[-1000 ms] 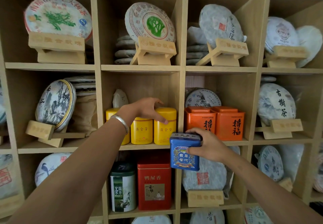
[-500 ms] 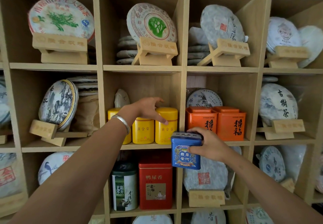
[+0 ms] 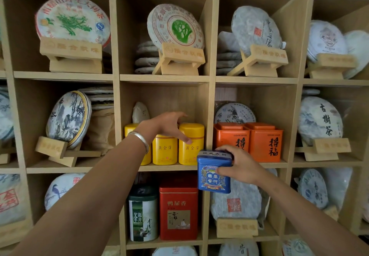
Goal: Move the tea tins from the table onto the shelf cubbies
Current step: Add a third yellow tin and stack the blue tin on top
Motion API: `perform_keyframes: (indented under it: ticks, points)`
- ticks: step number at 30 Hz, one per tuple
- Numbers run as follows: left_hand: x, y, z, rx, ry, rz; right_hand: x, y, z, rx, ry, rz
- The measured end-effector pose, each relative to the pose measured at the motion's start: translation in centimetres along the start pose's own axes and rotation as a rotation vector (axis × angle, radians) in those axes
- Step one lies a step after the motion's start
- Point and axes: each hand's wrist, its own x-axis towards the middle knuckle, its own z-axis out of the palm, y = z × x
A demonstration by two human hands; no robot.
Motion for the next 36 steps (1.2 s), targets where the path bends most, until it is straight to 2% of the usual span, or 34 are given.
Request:
perform_keyframes:
  ticks: [5, 11, 18, 23, 30, 36]
  points:
    - [-1.3, -0.1, -1.5, -0.144, 0.14, 0.013, 0.0, -1.2, -1.2, 0.042, 0.027, -0.021]
    - [-4.9, -0.5, -4.3, -0.294, 0.273, 0.028, 2.5, -7.1, -3.4, 0.136, 0.104, -0.145]
    - [-8.6, -0.3, -5.8, -0.502, 0.245, 0.021, 7.8, -11.5, -1.8, 0.2, 0.261, -0.183]
    - [-9.0, -0.9, -6.0, -0.6, 0.212, 0.032, 10.9, -12.8, 0.3, 0.18, 0.267, -0.17]
    - [-8.4, -2.9, -4.7, -0.674, 0.298, -0.01, 13.7, -11.8, 2.0, 0.246, 0.256, -0.068]
    - [-7.3, -4.0, -3.6, -0.699, 0.381, -0.013, 15.7, -11.8, 2.0, 0.234, 0.22, -0.077]
